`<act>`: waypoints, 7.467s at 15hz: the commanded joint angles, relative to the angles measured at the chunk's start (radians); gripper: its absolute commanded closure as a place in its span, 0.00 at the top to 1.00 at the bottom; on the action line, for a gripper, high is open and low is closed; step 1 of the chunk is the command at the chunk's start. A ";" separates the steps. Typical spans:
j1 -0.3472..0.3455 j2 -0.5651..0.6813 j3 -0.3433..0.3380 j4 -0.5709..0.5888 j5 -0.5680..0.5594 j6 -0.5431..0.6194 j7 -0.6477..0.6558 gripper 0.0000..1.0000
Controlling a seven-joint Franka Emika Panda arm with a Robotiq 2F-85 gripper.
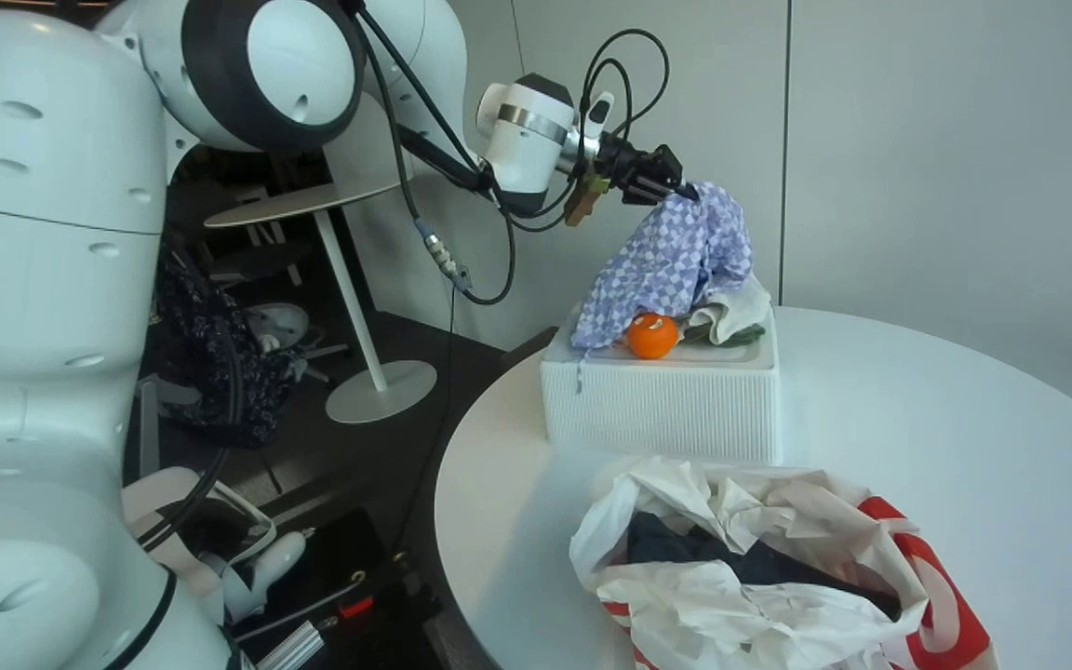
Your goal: Move the clothes from the bag and place them on the box
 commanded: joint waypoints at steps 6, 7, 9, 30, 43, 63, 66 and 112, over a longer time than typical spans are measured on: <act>-0.008 -0.141 -0.048 0.061 0.684 -0.285 -0.468 0.92; -0.014 -0.174 -0.081 0.042 0.738 -0.304 -0.475 0.98; -0.033 -0.236 -0.152 0.005 0.835 -0.350 -0.480 1.00; -0.274 -0.306 -0.454 -0.801 1.540 0.172 -0.531 1.00; -0.290 -0.115 -0.407 -0.914 1.722 0.608 -0.574 1.00; -0.191 -0.284 -0.527 -0.918 1.578 0.581 -0.467 0.06; -0.160 -0.349 -0.580 -0.935 1.478 0.596 -0.403 0.06; 0.121 0.012 -0.183 0.136 0.550 -0.010 -0.292 0.38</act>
